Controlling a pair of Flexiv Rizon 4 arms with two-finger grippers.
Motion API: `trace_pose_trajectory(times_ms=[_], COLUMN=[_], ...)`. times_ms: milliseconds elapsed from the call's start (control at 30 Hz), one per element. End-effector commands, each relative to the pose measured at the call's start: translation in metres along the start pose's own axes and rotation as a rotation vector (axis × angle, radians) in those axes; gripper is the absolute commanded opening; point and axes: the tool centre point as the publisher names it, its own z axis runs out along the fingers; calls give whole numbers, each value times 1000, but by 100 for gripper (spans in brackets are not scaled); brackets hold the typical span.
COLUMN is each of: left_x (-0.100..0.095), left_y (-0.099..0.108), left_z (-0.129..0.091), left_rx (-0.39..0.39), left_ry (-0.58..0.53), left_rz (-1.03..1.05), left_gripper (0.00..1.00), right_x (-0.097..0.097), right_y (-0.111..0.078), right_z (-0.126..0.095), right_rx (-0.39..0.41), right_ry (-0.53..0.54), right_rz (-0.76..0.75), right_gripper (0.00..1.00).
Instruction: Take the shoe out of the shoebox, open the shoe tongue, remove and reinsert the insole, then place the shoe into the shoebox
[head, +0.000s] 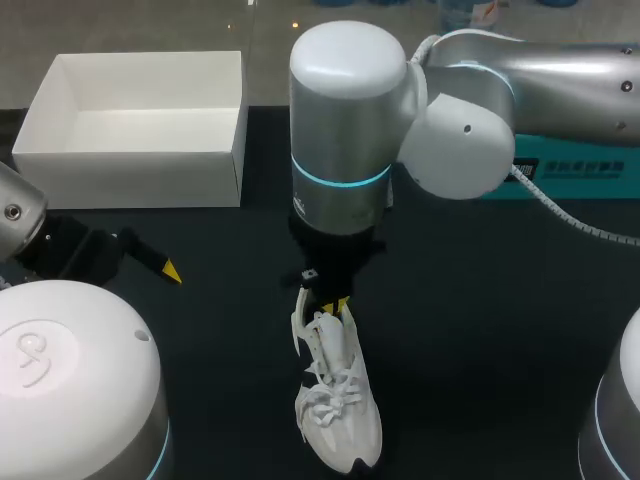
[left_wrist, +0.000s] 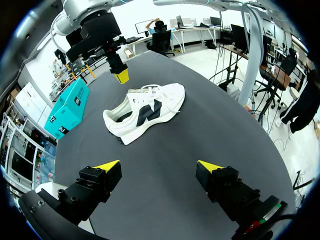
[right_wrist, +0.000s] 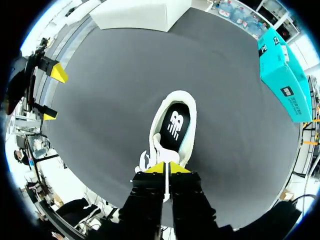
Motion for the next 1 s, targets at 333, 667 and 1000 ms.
trace_pose_trajectory(times_ms=[333, 667, 1000], left_x=[0, 0, 0], left_y=[-1, -1, -1], left_z=[0, 0, 0], left_rx=[-4, -4, -4], left_ry=[1, 1, 1], left_rz=[0, 0, 0], left_gripper=[100, 100, 100], right_x=[-4, -4, 3], right_y=[0, 0, 9], right_z=[-5, -5, 4], right_rx=[4, 4, -147], right_ry=[-18, -18, 100], right_rz=[-209, -209, -889], right_gripper=[100, 100, 100])
